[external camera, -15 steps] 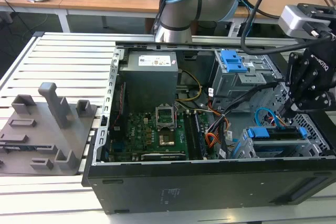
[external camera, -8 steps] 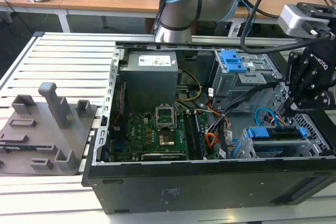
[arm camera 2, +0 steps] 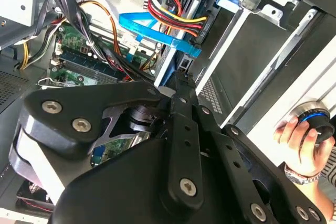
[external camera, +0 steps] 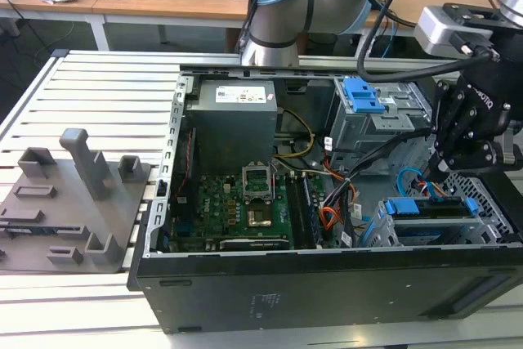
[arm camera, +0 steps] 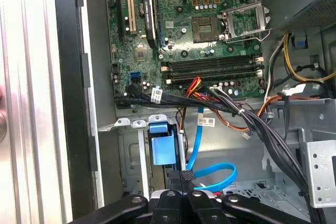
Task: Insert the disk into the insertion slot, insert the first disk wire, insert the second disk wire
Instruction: 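Insert the second disk wire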
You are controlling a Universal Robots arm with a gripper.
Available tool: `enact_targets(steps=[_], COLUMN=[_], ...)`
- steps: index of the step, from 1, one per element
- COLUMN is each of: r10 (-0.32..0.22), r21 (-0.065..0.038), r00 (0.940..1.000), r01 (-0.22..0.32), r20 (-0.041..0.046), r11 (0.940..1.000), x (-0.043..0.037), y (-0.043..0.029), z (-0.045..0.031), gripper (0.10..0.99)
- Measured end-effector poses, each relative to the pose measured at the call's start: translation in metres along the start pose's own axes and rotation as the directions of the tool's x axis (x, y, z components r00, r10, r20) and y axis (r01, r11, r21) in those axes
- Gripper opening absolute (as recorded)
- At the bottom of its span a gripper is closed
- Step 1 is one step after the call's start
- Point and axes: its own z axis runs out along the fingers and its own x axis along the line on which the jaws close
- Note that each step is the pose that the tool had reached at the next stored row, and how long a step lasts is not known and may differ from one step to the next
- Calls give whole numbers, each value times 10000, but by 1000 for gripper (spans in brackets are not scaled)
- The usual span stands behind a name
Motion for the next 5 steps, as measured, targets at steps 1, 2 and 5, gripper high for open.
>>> enact_targets(steps=[1,2,5], r10=[0,0,1], r21=[0,0,0], r00=[10000,10000,10000], r01=[0,0,-1], r20=[0,0,1], r11=[10000,10000,10000], x=[-1,0,0], y=[0,1,2], z=[0,0,0], gripper=[106,106,106])
